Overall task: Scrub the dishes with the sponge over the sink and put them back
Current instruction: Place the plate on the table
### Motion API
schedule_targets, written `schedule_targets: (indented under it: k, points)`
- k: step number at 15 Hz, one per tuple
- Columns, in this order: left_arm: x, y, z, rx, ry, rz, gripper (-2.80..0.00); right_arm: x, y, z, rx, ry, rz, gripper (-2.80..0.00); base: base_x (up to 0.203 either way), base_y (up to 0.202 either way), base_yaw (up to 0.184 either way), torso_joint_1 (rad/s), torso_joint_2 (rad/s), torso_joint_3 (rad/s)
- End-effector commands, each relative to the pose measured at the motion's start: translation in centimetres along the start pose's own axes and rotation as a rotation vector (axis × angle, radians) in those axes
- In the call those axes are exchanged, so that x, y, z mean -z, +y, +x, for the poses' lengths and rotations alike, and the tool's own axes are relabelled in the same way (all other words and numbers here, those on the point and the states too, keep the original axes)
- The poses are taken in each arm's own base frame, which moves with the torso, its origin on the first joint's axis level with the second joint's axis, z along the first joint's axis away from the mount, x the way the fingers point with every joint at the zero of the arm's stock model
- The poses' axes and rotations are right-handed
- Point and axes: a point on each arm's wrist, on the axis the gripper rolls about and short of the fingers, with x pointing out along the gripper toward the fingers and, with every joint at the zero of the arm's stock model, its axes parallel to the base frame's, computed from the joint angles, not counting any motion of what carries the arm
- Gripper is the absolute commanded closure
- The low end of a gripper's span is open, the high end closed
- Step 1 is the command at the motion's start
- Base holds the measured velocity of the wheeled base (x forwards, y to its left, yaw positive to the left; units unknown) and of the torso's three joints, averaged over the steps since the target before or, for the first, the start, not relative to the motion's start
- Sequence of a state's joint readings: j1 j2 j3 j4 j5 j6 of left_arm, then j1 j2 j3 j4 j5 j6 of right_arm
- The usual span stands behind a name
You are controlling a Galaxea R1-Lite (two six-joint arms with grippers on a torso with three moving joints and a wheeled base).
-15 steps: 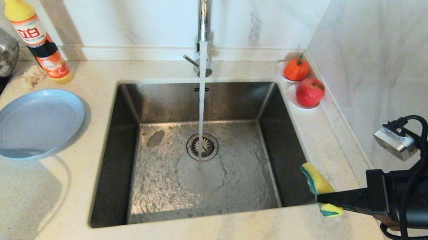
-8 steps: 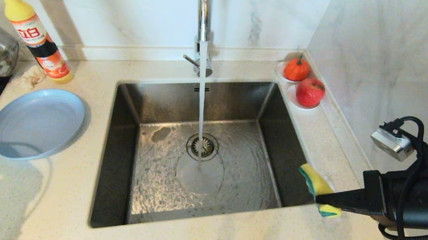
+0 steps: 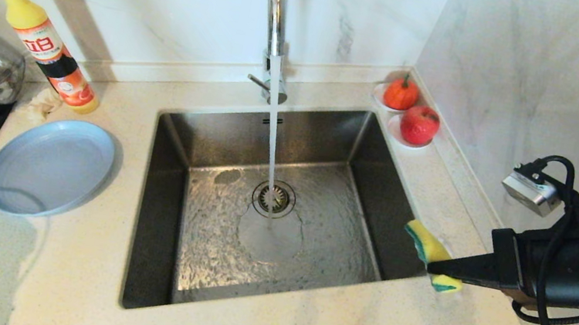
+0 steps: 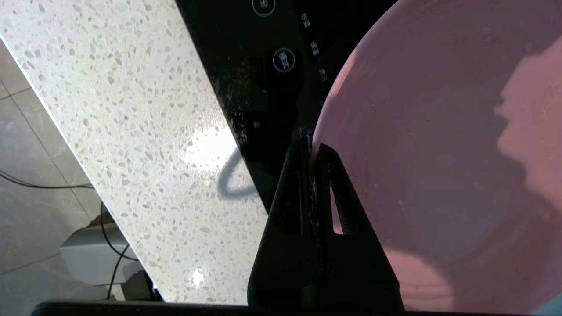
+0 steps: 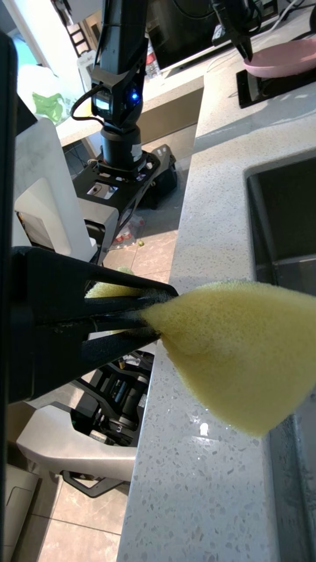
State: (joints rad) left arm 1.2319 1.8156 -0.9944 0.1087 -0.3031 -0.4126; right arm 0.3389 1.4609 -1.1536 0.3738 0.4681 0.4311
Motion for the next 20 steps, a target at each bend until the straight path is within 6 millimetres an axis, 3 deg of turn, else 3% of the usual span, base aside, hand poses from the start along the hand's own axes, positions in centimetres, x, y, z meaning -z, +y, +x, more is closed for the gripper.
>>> schedule_targets:
  k: [1, 6, 7, 12, 18, 19, 20]
  points:
    - [-0.3, 0.1, 0.5, -0.001, 0.002, -0.005, 0.0, 0.0, 0.0, 0.0, -0.001, 0.004, 0.004, 0.0, 0.0, 0.0, 0.0, 0.0, 0.0, 0.0]
    - [-0.6, 0.4, 1.5, -0.015, 0.017, -0.008, 0.0, 0.0, 0.0, 0.0, -0.002, 0.003, 0.002, 0.0, 0.0, 0.0, 0.0, 0.0, 0.0, 0.0]
    - [-0.6, 0.5, 1.7, -0.017, 0.021, -0.012, -2.8, 0.0, 0.0, 0.1, -0.002, 0.005, 0.003, 0.0, 0.0, 0.0, 0.0, 0.0, 0.0, 0.0]
    - [-0.9, 0.3, 1.3, -0.006, 0.017, -0.018, -2.8, 0.1, -0.1, 0.1, 0.001, 0.005, 0.005, 0.0, 0.0, 0.0, 0.0, 0.0, 0.0, 0.0]
    - [-0.6, -2.1, -5.2, 0.121, 0.02, -0.01, -2.8, 0.2, -0.2, 0.2, 0.005, 0.013, 0.008, 0.0, 0.0, 0.0, 0.0, 0.0, 0.0, 0.0]
    - [-0.5, -2.5, -6.2, 0.142, 0.03, -0.003, 0.0, 0.2, -0.2, 0.2, 0.003, 0.011, 0.007, 0.0, 0.0, 0.0, 0.0, 0.0, 0.0, 0.0]
    - [-0.2, -2.9, -7.3, 0.169, 0.038, 0.014, 0.0, 0.2, -0.1, 0.1, 0.001, 0.01, 0.006, 0.0, 0.0, 0.0, 0.0, 0.0, 0.0, 0.0]
